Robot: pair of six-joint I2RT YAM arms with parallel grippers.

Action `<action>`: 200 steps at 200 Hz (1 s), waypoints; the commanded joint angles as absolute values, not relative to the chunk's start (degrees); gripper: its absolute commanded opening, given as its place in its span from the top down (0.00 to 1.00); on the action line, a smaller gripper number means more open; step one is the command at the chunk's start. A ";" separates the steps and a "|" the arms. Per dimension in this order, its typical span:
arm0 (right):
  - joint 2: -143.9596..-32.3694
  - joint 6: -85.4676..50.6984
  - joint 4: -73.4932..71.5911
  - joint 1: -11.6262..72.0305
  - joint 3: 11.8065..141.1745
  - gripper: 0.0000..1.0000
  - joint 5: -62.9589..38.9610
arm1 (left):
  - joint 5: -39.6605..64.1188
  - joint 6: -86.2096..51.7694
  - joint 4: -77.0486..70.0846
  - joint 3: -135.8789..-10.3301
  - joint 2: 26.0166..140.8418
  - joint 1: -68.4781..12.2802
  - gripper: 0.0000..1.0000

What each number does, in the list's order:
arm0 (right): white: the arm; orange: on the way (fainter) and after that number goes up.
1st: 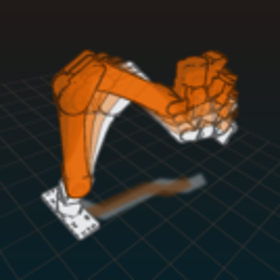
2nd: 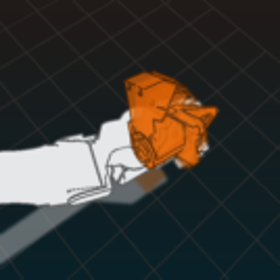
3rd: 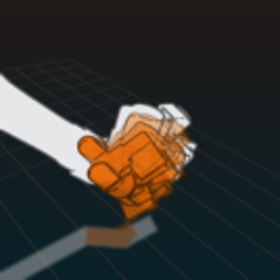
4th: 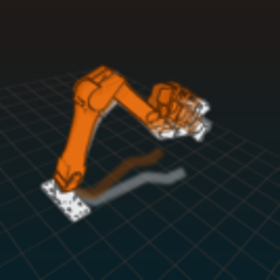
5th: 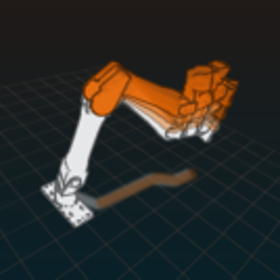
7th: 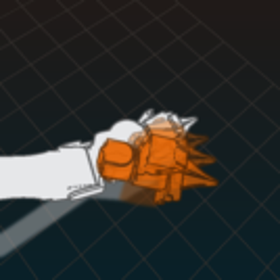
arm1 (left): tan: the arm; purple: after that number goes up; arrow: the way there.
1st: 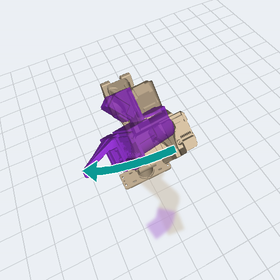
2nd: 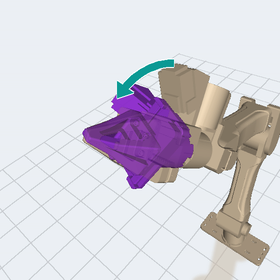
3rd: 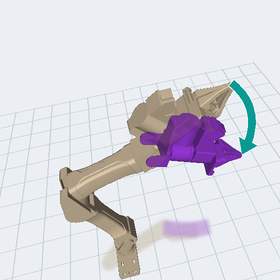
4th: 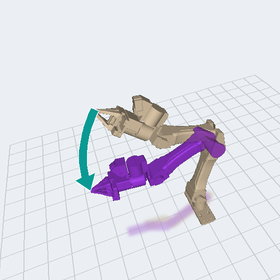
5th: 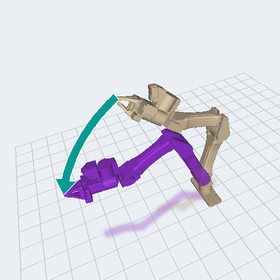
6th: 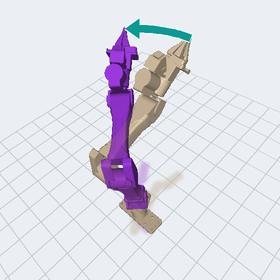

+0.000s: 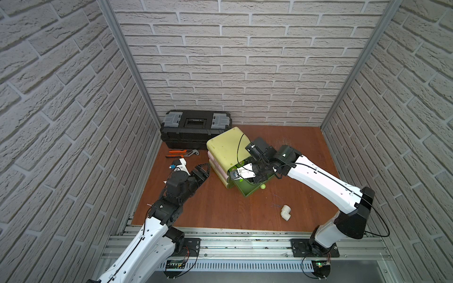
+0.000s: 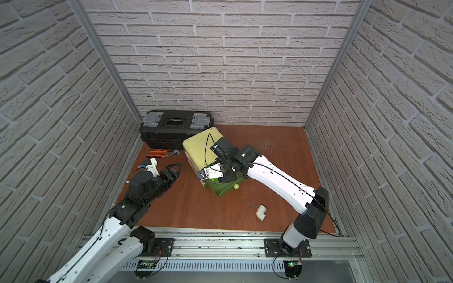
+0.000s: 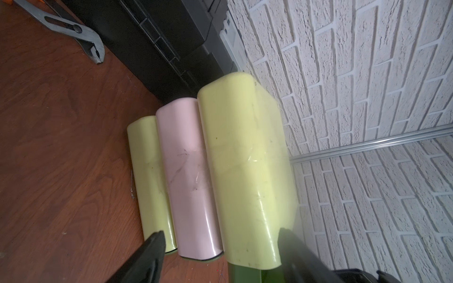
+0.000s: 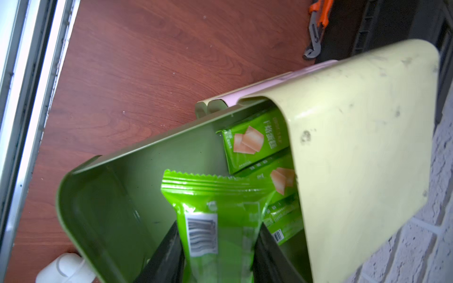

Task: Take the cookies out of the drawer
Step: Pick up the cookie from the drawer, then place the cookie at the center of the board.

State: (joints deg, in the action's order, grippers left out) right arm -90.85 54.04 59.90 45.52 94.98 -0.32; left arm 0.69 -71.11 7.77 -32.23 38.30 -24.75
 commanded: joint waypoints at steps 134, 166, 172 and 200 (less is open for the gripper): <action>-87.32 -9.91 73.28 21.81 96.05 0.97 8.28 | 4.88 -68.47 5.40 -40.57 46.11 -25.47 0.22; -88.09 -12.30 67.75 13.63 87.33 0.98 5.57 | 3.98 -68.32 6.36 -41.33 46.66 -26.54 0.21; -88.67 -12.43 66.74 12.75 85.88 0.98 5.46 | 3.64 -68.36 6.55 -41.43 46.82 -26.77 0.21; -94.27 -12.43 64.93 10.10 82.63 0.98 5.79 | 3.17 -68.73 6.57 -41.87 48.04 -27.55 0.21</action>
State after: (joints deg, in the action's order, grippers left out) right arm -90.52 -10.74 68.25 11.38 84.27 6.92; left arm 3.92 -69.54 7.38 -40.23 47.16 -26.81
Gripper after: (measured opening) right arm 0.435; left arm 0.790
